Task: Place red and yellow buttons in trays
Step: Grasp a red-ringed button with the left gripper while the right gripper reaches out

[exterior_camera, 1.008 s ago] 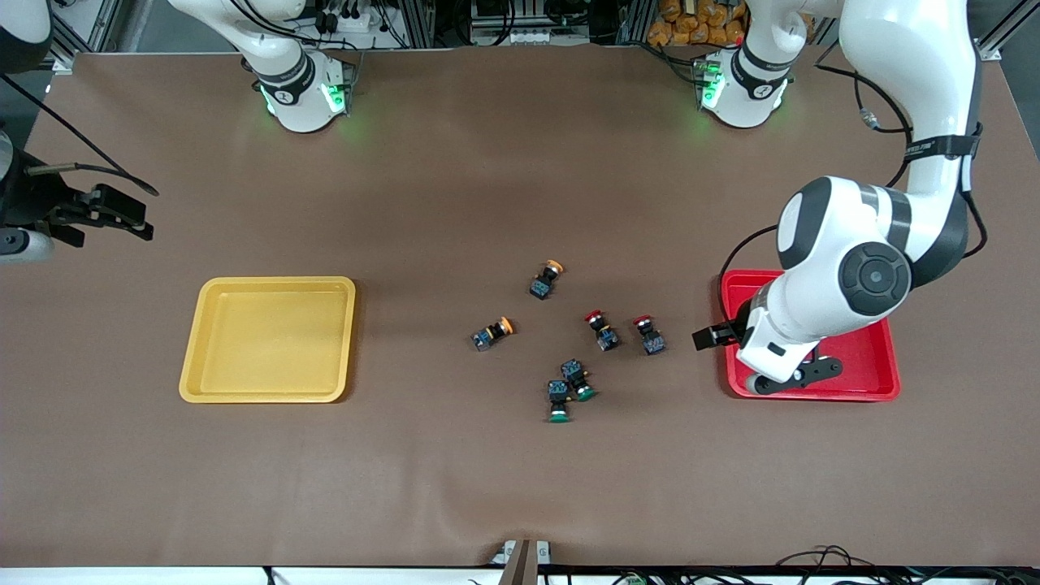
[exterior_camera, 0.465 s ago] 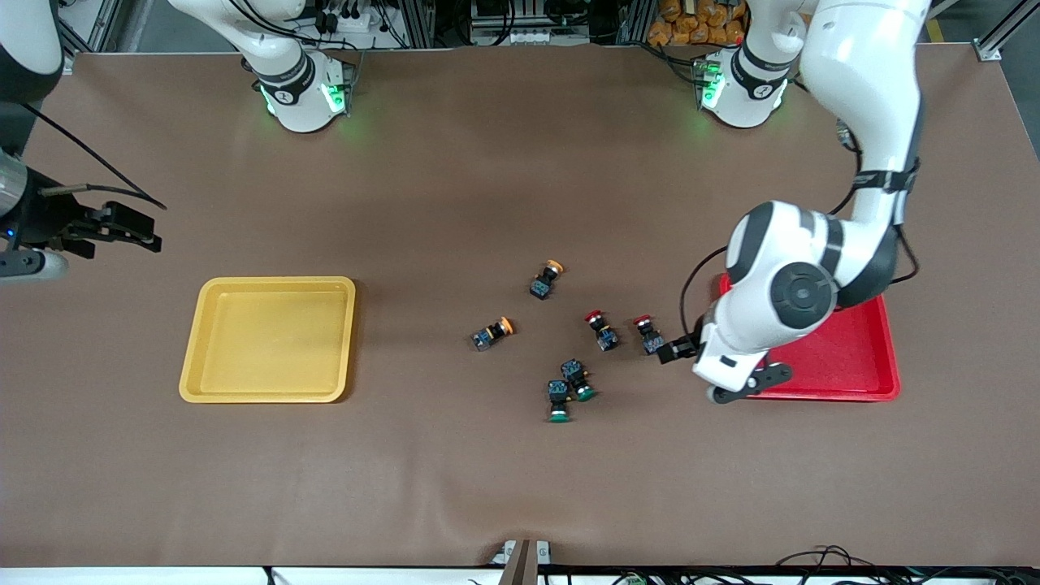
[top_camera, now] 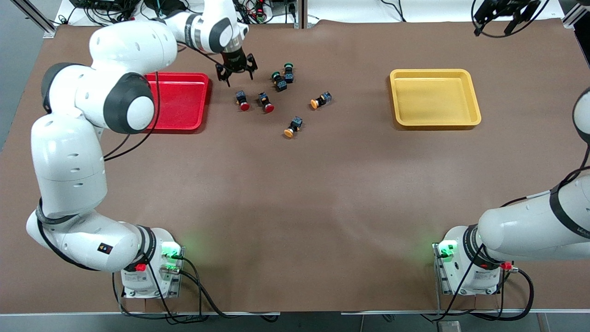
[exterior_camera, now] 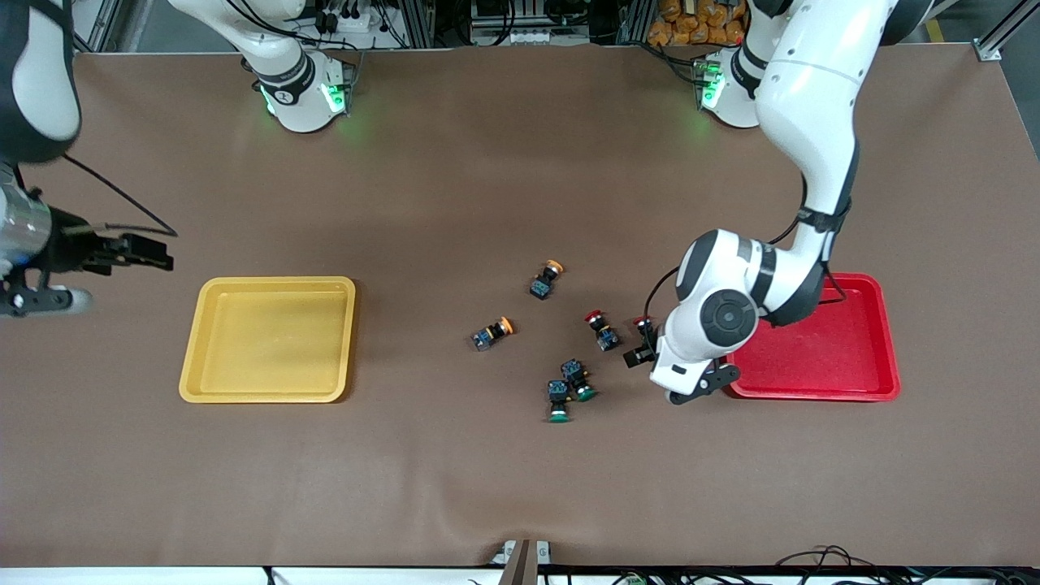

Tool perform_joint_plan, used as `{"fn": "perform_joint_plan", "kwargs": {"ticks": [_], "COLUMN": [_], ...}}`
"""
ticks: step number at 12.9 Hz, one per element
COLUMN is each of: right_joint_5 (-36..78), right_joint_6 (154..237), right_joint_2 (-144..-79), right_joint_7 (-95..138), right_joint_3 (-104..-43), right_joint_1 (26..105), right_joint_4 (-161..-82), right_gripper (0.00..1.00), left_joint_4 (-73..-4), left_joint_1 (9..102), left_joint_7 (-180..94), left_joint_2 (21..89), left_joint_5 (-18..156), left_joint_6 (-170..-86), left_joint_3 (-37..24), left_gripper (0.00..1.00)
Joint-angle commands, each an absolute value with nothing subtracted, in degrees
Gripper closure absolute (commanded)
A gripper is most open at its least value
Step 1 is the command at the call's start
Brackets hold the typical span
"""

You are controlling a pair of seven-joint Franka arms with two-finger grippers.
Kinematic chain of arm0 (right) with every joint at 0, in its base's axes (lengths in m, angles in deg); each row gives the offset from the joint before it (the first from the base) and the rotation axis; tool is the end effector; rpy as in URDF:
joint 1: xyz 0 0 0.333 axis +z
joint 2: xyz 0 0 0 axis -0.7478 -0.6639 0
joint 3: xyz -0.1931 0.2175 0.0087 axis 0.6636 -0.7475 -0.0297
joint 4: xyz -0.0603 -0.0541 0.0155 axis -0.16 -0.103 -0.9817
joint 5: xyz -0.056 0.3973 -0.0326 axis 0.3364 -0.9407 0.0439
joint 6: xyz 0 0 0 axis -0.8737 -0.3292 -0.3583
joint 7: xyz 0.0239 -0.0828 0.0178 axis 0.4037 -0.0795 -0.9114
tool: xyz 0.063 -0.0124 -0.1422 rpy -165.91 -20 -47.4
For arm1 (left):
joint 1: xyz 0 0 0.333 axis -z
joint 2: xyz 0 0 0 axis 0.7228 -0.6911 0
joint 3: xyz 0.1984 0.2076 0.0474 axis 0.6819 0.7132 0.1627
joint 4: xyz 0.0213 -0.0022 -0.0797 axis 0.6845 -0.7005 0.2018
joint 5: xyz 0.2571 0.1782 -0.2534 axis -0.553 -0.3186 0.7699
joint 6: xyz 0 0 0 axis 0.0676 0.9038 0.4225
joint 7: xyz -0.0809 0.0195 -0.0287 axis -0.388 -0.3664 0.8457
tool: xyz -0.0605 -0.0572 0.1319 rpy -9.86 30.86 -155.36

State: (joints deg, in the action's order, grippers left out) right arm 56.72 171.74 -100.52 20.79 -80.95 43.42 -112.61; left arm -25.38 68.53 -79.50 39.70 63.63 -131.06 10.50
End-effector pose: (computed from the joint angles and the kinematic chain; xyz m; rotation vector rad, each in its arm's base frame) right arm 0.6008 -0.0304 0.4253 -3.0779 -0.0696 0.2900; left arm 0.6239 -0.2770 0.1575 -3.0632 -0.5938 0.2285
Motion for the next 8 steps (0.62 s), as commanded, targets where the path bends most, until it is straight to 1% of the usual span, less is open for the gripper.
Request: {"fn": "perform_joint_plan", "kwargs": {"ticks": [1, 3, 6, 8], "right_joint_5": [58.6, 58.2, 57.6, 56.3], "right_joint_6": [172.2, 172.2, 172.5, 172.2], "right_joint_2": [-103.8, -104.2, -104.4, -104.4], "right_joint_7": [20.0, 20.1, 21.3, 28.9], "right_joint_3": [-80.0, -79.6, -79.6, -79.7], "right_joint_1": [43.9, 44.0, 45.0, 46.3], "right_joint_4": [-111.5, -111.5, -111.7, -111.8], "right_gripper": [0.00, 0.00, 0.00, 0.00], "left_joint_4": [-28.4, -29.9, -30.2, -30.1], "left_joint_1": [69.0, 69.1, 69.4, 69.4], "left_joint_7": [-80.7, -80.8, -81.4, -81.5], "left_joint_2": [40.5, 39.9, 38.5, 37.7], "left_joint_5": [63.1, 62.6, 62.5, 62.5], "left_joint_6": [-132.2, -134.9, -136.5, -137.2], "left_joint_3": [10.8, 10.9, 10.9, 10.9], "left_gripper": [0.00, 0.00, 0.00, 0.00]}}
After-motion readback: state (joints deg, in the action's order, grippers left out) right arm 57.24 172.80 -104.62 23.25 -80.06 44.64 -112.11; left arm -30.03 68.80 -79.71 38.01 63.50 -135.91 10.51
